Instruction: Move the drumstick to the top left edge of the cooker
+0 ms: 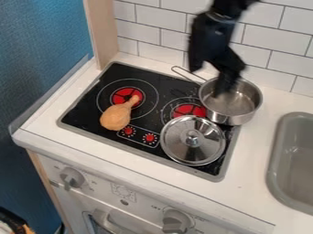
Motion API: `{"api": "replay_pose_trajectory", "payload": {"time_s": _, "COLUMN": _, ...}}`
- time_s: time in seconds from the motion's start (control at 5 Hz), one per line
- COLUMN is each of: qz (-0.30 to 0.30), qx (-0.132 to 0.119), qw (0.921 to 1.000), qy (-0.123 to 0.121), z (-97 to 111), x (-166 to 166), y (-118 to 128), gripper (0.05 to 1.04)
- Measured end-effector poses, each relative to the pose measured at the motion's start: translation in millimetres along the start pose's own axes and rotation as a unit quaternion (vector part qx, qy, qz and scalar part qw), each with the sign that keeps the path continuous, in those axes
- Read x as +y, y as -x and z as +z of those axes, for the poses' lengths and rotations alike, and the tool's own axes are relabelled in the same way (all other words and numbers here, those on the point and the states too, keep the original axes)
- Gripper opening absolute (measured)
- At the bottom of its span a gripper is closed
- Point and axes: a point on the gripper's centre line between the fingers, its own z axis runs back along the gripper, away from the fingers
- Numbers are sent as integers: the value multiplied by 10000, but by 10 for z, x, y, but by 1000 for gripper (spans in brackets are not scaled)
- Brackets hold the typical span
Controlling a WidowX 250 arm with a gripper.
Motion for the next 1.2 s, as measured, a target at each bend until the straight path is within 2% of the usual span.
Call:
{"api": "replay_pose_trajectory", "payload": {"time_s": 0.2, "qz": 1145, "qx": -309, "qw": 9929, "qy": -85, "z": -145, "x": -433, "y": -312, "gripper": 1001}}
{"api": "replay_pose_trajectory", "payload": {"time_s": 0.4, "qz": 1627, "qx": -734, "qw": 9839, "qy": -116, "z": -362, "x": -578, "y": -480, "gripper": 1001}}
{"api": "replay_pose_trajectory", "payload": {"time_s": 0.6, "qz": 1725, "qx": -987, "qw": 9796, "qy": -283, "z": -586, "x": -612, "y": -565, "gripper": 1001}}
{"api": "replay_pose_trajectory", "payload": {"time_s": 0.8, "qz": 1676, "qx": -1046, "qw": 9795, "qy": -400, "z": -782, "x": -605, "y": -575, "gripper": 1001}}
{"api": "replay_pose_trajectory", "payload": {"time_s": 1.0, "qz": 1706, "qx": -1270, "qw": 9762, "qy": -426, "z": -929, "x": -638, "y": -652, "gripper": 1001}}
{"api": "replay_pose_trajectory", "payload": {"time_s": 1.2, "qz": 1903, "qx": -1365, "qw": 9712, "qy": -446, "z": -993, "x": -732, "y": -745, "gripper": 944}}
